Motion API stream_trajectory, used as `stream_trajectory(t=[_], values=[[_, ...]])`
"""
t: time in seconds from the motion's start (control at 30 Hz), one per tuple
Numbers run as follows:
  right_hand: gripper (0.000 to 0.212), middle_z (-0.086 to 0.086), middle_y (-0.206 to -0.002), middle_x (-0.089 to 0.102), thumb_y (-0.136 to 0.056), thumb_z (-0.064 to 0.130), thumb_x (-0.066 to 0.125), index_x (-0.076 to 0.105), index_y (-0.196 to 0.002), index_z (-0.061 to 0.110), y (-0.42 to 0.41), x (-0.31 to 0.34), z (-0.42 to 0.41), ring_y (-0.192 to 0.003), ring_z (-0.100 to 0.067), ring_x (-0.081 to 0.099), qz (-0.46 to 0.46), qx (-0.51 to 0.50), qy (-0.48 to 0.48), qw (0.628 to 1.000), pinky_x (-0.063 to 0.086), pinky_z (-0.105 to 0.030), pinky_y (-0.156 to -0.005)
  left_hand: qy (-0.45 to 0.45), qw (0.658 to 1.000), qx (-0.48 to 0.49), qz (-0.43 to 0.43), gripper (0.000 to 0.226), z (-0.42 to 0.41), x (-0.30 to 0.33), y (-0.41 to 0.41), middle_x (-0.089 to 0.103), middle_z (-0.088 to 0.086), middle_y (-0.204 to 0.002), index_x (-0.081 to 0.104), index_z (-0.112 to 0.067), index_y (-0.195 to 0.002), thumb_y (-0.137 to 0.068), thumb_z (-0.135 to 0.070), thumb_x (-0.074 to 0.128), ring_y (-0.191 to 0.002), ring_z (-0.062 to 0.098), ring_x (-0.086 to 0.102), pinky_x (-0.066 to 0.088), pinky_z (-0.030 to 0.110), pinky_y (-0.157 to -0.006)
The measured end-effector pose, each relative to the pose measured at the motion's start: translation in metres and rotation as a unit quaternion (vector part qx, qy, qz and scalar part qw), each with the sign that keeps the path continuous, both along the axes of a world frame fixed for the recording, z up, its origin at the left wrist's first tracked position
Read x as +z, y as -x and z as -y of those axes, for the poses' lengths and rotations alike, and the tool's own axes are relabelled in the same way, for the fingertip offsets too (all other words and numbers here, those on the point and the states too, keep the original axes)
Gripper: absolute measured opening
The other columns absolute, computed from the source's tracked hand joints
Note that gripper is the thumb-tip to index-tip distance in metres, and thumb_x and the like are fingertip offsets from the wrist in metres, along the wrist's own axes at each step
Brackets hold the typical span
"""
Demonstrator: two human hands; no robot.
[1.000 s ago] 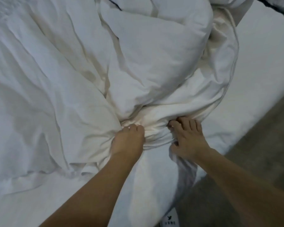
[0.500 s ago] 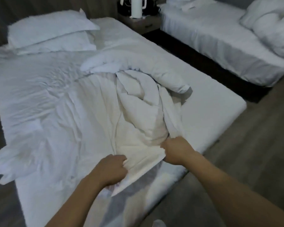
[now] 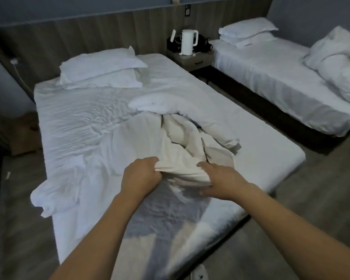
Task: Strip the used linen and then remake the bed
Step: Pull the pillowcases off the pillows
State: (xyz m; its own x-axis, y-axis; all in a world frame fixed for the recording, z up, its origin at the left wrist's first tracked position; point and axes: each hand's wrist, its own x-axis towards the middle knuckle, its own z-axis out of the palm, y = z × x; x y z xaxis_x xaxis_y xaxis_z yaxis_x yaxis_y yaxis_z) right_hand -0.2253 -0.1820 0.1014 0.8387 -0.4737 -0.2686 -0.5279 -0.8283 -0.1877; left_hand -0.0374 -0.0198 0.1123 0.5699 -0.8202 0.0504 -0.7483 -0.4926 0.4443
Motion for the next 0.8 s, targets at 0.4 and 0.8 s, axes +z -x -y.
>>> stream_trajectory(t=[0.4,0.8], values=[[0.01,0.002,-0.093,0.063,-0.093,0.028,0.044,0.052,-0.087,0.026,-0.01,0.012,0.056,-0.084,-0.02,0.057,0.028,-0.005,0.021,0.999,0.042,-0.032,-0.069,-0.162,0.981,0.027,0.107,0.04,-0.006,-0.093,0.004,0.058,0.003,-0.07,0.058,-0.021,-0.09,-0.057,-0.032,0.078,-0.059,0.028,0.057,0.036,0.029,-0.052],[0.029,-0.002,-0.103,0.065,-0.084,0.026,0.058,0.056,-0.112,0.026,-0.098,-0.001,-0.051,-0.095,-0.028,0.063,0.082,-0.032,-0.046,0.995,0.039,-0.03,-0.065,-0.003,0.998,-0.002,0.064,0.031,-0.016,-0.017,-0.043,0.054,0.0,-0.074,0.044,-0.018,-0.102,-0.077,-0.016,0.06,-0.067,0.029,0.056,0.034,0.032,-0.054]])
